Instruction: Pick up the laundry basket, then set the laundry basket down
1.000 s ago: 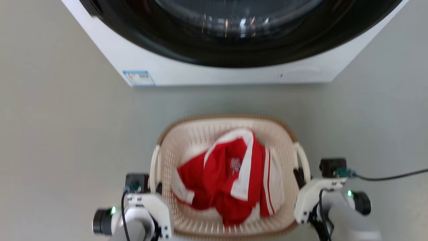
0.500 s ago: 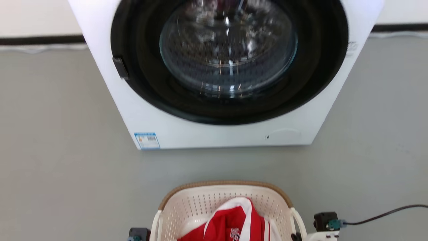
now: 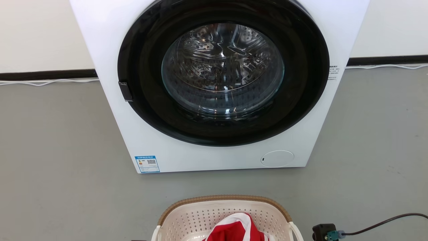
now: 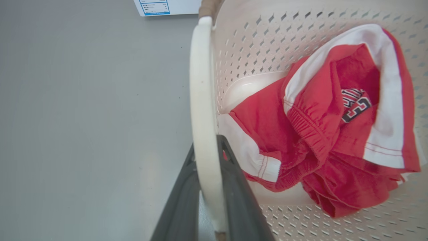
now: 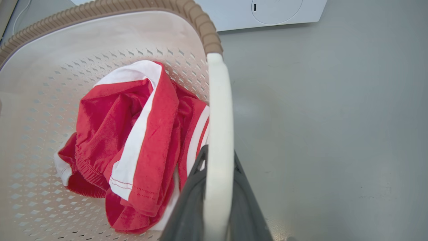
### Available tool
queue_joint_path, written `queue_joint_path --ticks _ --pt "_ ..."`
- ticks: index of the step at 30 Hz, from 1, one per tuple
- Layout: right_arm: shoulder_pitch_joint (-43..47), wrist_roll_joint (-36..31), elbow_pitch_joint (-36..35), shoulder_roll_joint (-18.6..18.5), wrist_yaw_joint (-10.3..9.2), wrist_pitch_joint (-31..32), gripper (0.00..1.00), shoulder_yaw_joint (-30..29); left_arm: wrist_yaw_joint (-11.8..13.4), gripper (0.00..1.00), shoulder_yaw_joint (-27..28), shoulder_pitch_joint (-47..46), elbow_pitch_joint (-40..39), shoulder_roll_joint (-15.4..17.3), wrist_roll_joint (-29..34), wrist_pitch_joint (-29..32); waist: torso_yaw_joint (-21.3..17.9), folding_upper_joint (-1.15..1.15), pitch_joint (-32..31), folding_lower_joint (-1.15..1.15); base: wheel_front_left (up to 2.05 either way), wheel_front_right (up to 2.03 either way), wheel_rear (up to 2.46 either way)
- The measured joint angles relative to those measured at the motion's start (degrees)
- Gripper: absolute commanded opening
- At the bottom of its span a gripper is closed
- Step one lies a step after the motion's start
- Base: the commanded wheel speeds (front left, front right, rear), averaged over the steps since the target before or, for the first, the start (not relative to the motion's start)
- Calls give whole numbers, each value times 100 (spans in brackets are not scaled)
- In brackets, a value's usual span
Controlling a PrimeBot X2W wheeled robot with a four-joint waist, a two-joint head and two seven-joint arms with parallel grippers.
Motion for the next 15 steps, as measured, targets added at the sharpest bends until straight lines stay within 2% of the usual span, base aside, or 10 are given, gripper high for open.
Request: queue_joint_path --ticks 15 --pt "7 439 78 1 0 -81 0 447 16 0 -172 1 51 8 -154 -16 35 0 -53 0 0 0 0"
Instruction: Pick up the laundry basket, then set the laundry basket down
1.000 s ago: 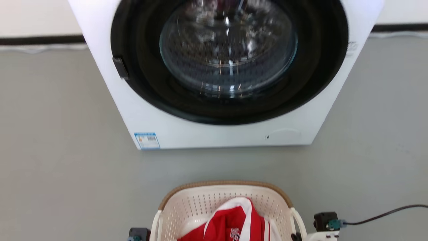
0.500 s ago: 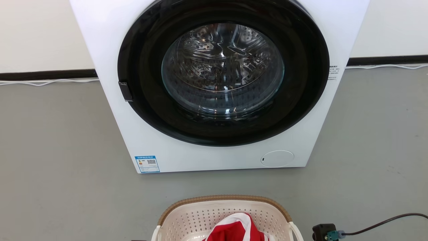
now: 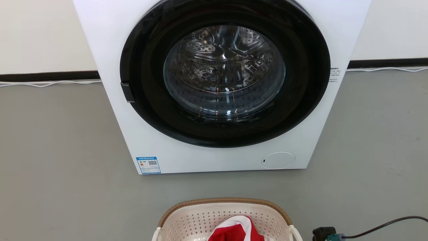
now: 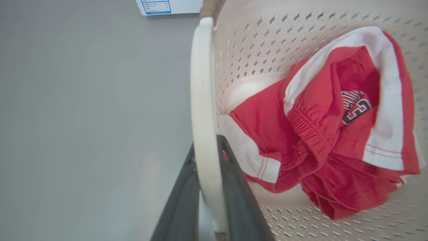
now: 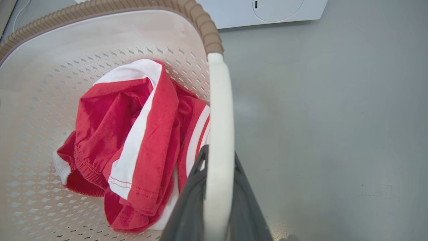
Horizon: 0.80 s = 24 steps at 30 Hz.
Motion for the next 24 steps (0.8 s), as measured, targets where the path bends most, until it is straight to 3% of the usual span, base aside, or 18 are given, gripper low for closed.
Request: queue_joint_path --ticks 24 --pt "-40 475 89 2 0 -169 0 538 45 0 -199 -1 35 -2 -250 -99 5 0 168 0 0 0 0"
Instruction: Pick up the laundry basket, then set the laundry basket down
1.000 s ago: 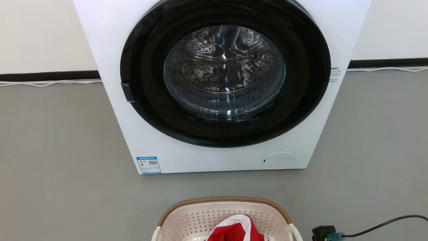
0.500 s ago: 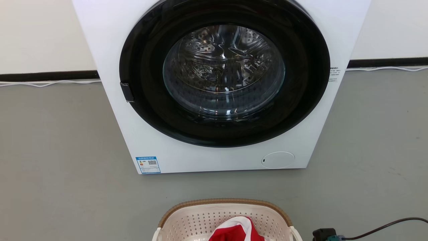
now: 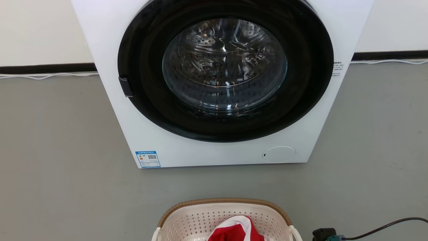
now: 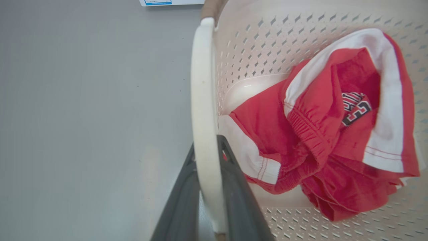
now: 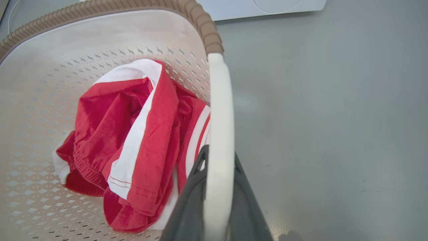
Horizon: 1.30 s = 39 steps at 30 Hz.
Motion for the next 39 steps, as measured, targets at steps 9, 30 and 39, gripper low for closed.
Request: queue_joint_path --ticks 9,30,39 --pt "-181 196 41 -1 0 -54 0 149 7 0 -60 -74 -19 1 -59 -52 -1 0 272 0 0 0 0" --pt "-2410 -54 191 -73 -1 -355 0 -51 192 0 31 -2111 -277 80 -88 -151 153 0 2294 0 0 0 0" --pt "-3189 -1235 201 -151 -3 -405 0 -1191 258 0 162 -2935 -542 73 30 -151 286 0 3527 0 0 0 0"
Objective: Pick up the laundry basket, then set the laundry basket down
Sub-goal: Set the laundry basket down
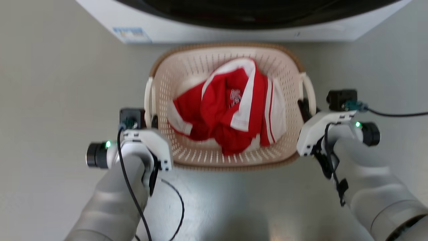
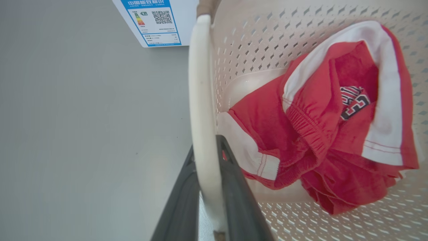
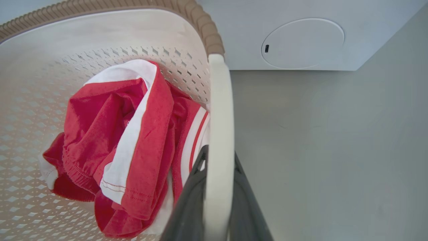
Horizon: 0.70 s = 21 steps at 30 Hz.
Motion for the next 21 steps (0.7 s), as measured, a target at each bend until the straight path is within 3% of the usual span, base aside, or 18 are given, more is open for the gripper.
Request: queue_joint_path --ticks 12,21 --pt "-474 -1829 -7 -15 4 -34 0 -1790 101 0 281 -573 -289 -10 322 7 138 0 1135 0 0 0 0" --pt "-697 -2339 -13 -25 5 -67 0 -2297 108 0 512 -741 -448 -11 568 7 251 0 1405 0 0 0 0"
